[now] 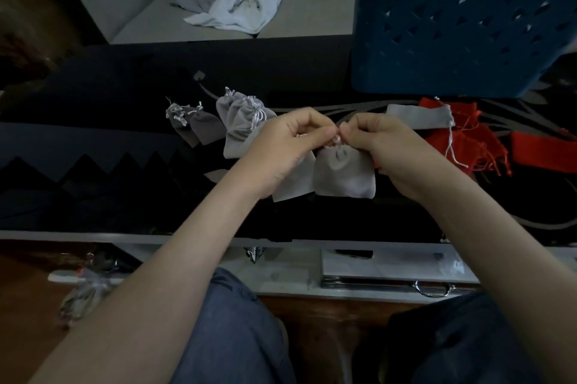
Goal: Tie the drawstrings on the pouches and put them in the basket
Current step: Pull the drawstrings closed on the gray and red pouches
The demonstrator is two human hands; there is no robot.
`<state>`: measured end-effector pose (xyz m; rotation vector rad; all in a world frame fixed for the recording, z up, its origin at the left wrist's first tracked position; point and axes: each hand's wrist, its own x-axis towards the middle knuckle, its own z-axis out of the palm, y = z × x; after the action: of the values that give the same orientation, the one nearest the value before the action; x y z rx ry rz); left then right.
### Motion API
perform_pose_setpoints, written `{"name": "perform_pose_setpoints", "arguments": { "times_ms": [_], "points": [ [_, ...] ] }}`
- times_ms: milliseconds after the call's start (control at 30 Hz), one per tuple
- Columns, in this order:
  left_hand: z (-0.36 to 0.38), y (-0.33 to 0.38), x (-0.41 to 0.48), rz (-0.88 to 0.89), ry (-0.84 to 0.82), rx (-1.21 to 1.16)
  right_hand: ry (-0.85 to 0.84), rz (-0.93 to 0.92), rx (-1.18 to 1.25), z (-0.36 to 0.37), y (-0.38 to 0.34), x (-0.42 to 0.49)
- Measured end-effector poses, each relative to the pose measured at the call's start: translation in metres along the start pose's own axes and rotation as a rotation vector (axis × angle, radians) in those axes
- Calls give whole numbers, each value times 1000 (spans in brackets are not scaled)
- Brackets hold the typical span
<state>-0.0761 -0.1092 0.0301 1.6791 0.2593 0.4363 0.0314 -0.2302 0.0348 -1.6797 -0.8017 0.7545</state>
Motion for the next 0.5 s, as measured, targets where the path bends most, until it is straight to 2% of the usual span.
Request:
{"name": "perform_pose_setpoints", "arguments": {
  "times_ms": [200,500],
  "points": [
    [6,-5,3,221,128,458,129,-56,-65,2,5,5],
    [18,-4,7,349,139,972,283,-120,-356,6,9,7]
  ]
}}
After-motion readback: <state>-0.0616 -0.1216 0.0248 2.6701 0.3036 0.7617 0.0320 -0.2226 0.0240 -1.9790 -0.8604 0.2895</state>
